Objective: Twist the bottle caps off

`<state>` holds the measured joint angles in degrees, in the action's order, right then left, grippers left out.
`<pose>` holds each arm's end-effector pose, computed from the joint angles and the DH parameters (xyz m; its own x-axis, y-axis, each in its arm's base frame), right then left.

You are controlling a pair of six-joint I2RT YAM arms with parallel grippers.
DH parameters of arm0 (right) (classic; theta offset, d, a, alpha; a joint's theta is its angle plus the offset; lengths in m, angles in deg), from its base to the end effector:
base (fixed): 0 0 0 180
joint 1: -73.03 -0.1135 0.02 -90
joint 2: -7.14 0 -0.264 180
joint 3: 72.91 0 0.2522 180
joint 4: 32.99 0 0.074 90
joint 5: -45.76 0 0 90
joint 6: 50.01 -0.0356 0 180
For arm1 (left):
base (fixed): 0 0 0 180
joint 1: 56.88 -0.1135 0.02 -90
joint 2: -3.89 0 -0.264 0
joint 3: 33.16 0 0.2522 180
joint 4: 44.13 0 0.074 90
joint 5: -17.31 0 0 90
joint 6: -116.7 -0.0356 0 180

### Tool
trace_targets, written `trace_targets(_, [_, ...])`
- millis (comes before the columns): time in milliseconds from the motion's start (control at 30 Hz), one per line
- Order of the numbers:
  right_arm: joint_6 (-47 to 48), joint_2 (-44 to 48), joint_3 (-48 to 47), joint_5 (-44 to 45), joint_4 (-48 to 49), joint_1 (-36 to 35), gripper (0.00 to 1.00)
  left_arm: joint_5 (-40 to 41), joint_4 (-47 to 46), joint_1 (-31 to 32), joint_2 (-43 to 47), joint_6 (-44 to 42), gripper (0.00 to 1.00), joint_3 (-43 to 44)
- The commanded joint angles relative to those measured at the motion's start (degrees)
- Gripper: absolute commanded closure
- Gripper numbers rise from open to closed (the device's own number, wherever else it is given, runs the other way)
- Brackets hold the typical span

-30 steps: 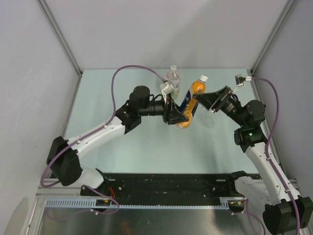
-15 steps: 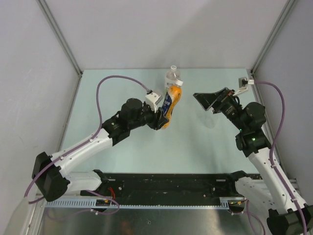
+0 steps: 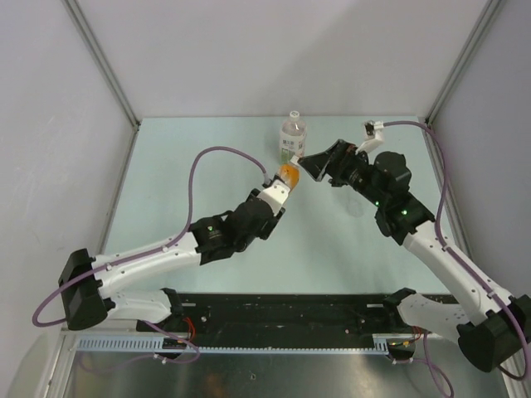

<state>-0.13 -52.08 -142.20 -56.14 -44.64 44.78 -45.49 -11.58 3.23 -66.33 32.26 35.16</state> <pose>0.2097 0.1210 0.3814 -0.4340 0.4826 -0.7607 -0.4774 0.5929 0.6485 0.1486 -0.2258 0.2938 -0.3371 0.4135 -0.8458 0.5532 0.8139 0.1775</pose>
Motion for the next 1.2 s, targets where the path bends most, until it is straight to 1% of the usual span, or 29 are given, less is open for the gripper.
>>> trace_targets(0, [2.07, -2.99, -3.9, 4.42, -1.06, -1.44, 0.1, 11.89, 1.17, 3.31, 0.61, 1.1, 0.66, 1.3])
trace_targets(67, [2.04, -4.69, -4.59, 4.17, -1.1, -1.87, 0.13, 13.6, 1.65, 4.45, 0.23, 1.13, 0.66, 1.65])
trace_targets(300, [1.32, -8.19, -5.53, 3.54, -0.29, -2.64, 0.32, 15.73, 3.88, 6.62, -2.24, 1.6, 0.65, 3.56])
trace_targets(567, [1.0, -10.68, -5.55, 2.38, 0.95, -2.77, 0.44, 15.72, 4.65, 7.15, -2.27, 2.22, 0.65, 3.83])
trace_targets(900, [-0.42, -13.18, -5.51, 0.73, 1.62, -2.05, 0.47, 15.54, 5.11, 7.83, -3.6, 1.51, 0.65, 5.02])
trace_targets(1167, [-1.81, -12.42, -5.51, -0.77, 1.93, -1.41, 0.48, 16.05, 5.5, 8.45, -5.16, 1.46, 0.65, 5.64])
